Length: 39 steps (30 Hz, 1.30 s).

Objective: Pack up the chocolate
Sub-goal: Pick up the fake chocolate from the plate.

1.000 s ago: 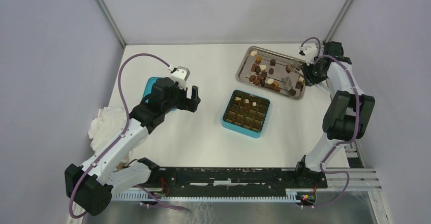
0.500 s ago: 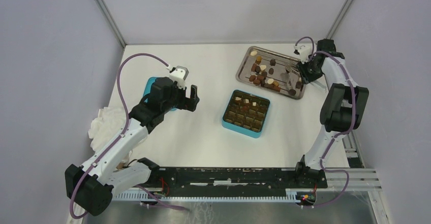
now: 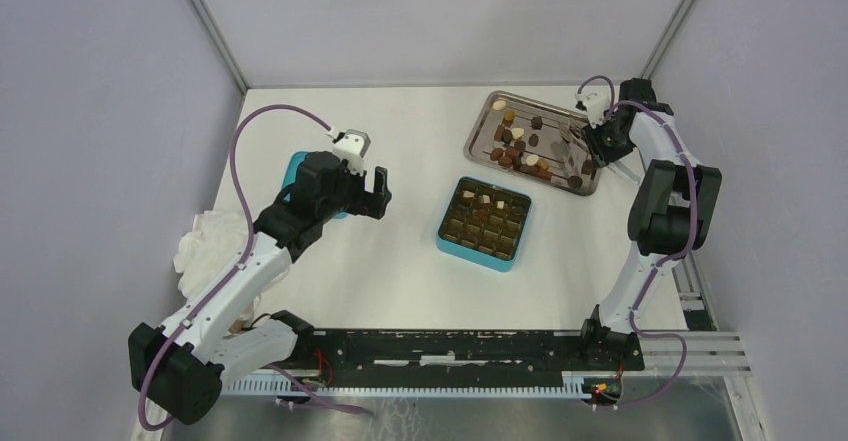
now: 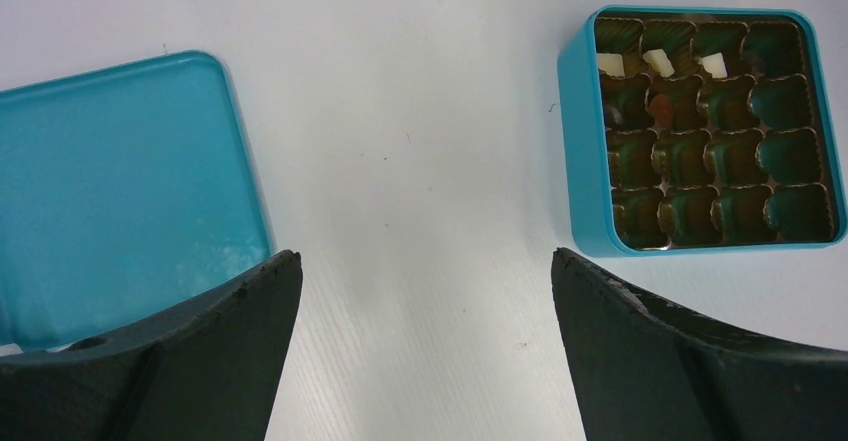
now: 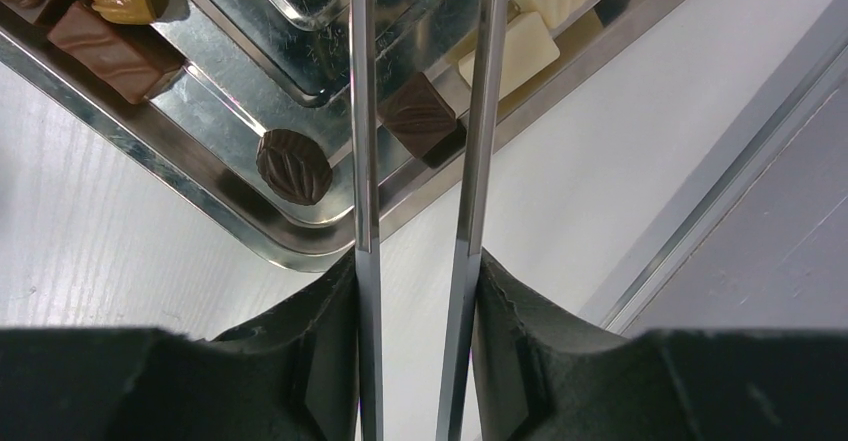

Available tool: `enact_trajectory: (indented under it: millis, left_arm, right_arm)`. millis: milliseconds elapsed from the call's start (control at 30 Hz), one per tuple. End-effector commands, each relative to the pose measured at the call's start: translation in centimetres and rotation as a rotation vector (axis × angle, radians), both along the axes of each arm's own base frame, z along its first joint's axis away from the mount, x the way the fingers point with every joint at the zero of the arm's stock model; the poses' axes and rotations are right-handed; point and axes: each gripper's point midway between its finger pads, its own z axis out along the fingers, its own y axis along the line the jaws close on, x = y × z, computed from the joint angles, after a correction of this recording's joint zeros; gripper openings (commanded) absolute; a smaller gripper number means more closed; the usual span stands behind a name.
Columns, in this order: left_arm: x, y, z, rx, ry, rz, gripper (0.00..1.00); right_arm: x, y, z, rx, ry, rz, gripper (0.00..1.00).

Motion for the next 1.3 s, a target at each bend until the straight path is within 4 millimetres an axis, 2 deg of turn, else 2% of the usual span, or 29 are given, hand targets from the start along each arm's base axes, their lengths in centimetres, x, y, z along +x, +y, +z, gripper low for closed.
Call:
enact_trajectory:
  millis: [0, 367, 833, 967, 1100, 1267]
  left_arm:
    - [0.4, 0.2, 0.2, 0.038, -0.033, -0.033, 0.99]
    - [0.5, 0.1, 0.2, 0.034, -0.030, -0.035, 0.98]
    - [0.5, 0.3, 0.3, 0.033, -0.034, -0.032, 0.98]
    - [0.5, 0.3, 0.2, 0.034, -0.033, -0.031, 0.98]
    - [0.5, 0.3, 0.1, 0.035, -0.031, -0.030, 0.98]
    - [0.3, -0.1, 0.2, 0.022, -0.029, -0.056, 0.98]
  right_arm:
    - [1.0, -0.7, 2.0, -0.044, -0.059, -0.020, 0.44]
    - [0.7, -0.5, 1.7, -0.045, -0.058, -0.017, 0.45]
    - [1.5, 0.4, 1.5, 0.006, -0.057, 0.000, 0.35]
    - [1.8, 0.4, 1.7, 0.012, -0.063, -0.001, 0.26]
    - [1.8, 0.7, 2.2, 0.021, -0.080, 0.001, 0.11]
    - [1.2, 1.2, 3.1, 0.035, -0.110, 0.014, 0.01]
